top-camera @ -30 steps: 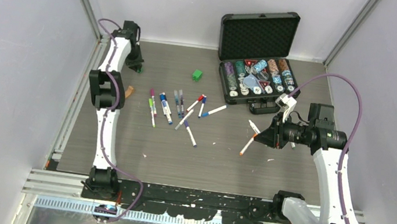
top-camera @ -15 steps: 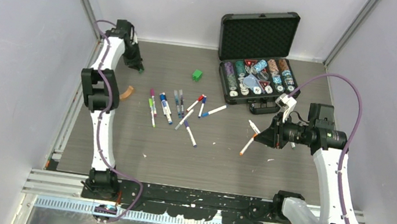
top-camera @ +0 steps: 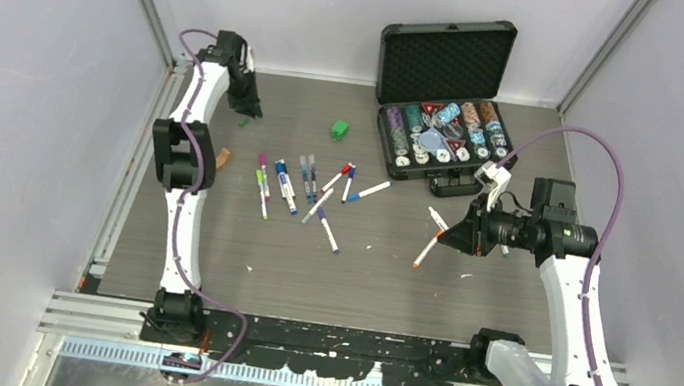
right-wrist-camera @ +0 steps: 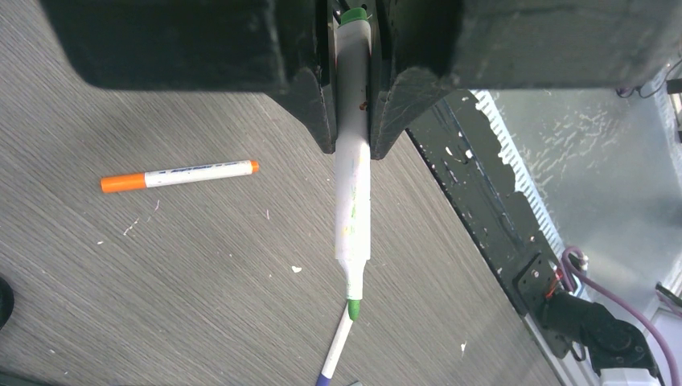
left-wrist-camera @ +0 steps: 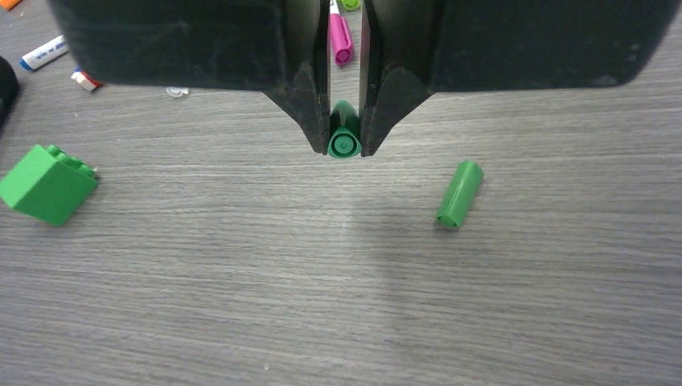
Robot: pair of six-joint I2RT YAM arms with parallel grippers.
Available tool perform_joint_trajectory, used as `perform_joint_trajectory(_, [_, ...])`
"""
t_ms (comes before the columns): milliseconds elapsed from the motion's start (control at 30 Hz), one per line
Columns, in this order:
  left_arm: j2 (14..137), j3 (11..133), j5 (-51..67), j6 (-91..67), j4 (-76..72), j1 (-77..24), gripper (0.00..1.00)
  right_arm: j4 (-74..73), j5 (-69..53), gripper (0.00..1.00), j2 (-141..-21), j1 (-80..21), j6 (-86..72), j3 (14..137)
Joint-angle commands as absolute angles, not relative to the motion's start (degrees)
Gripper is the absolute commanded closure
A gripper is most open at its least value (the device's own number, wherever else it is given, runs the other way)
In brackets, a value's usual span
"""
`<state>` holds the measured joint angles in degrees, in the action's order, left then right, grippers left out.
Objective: Open the pen caps
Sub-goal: Place the pen cap at the center of the board.
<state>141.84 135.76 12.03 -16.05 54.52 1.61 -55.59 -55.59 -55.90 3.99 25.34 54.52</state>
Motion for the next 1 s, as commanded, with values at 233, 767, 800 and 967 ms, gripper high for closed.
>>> perform_joint_trajectory(233, [146.1, 139.9, 9.1, -15.0, 57.4, 1.8, 0.87, -55.3, -56.0, 1.0, -55.5, 4.4, 26.1, 55.0])
perform_joint_trajectory(767, [142.4, 141.5, 8.5, -15.9, 58.1, 1.8, 0.63, -55.4, -55.9, 1.0, -55.4, 4.6, 26.2, 55.0])
perform_joint_trajectory(800, [140.8, 140.8, 9.3, -16.1, 57.6, 1.8, 0.63, -55.4, -55.8, 1.0, -55.4, 4.6, 26.3, 55.1])
perform_joint_trajectory(967, [124.7, 125.6, 16.4, -17.3, 49.2, 1.7, 0.64, -55.3, -54.9, 1.0, -55.6, 6.2, 26.4, 55.3])
